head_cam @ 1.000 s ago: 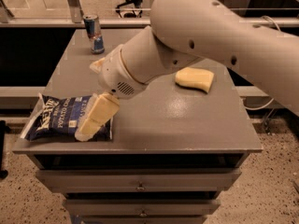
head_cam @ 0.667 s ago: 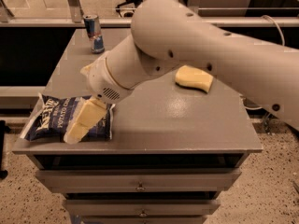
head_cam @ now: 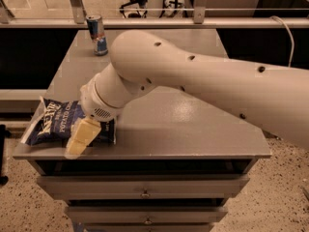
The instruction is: Pick blue chip bag
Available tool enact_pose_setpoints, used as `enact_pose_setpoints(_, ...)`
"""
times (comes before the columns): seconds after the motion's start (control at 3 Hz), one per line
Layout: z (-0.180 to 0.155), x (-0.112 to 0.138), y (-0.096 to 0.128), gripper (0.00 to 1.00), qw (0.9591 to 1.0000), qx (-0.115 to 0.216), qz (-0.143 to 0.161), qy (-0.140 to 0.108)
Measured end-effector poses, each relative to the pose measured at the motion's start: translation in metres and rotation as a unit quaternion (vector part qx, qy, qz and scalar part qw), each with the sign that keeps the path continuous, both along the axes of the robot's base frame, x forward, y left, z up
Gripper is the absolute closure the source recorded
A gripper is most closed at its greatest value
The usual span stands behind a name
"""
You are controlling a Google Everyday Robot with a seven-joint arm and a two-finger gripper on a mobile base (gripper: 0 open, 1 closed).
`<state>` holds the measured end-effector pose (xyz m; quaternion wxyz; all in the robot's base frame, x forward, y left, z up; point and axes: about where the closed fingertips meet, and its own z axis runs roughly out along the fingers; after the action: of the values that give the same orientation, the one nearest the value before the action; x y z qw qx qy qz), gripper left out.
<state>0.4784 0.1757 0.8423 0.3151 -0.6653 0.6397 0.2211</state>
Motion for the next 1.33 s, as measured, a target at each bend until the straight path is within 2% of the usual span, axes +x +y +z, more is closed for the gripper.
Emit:
enact_pose_setpoints(0.33,-0.015,0.007,-0.006,0.26,0.9999,-0.011,-0.01,0.002)
enact_pose_setpoints(0.67,-0.016,0.026,-0.025,0.49,0.9995,-0.009,-0.029,-0.004)
enact_pose_setpoints(1.0,-0.001,0.045,-0.045,0.72,0.9987,0.01,-0.047,-0.012)
enact_pose_setpoints(1.33,0.038,0.063,-0.066,0.96,0.9969,0.043,-0.061,-0.025)
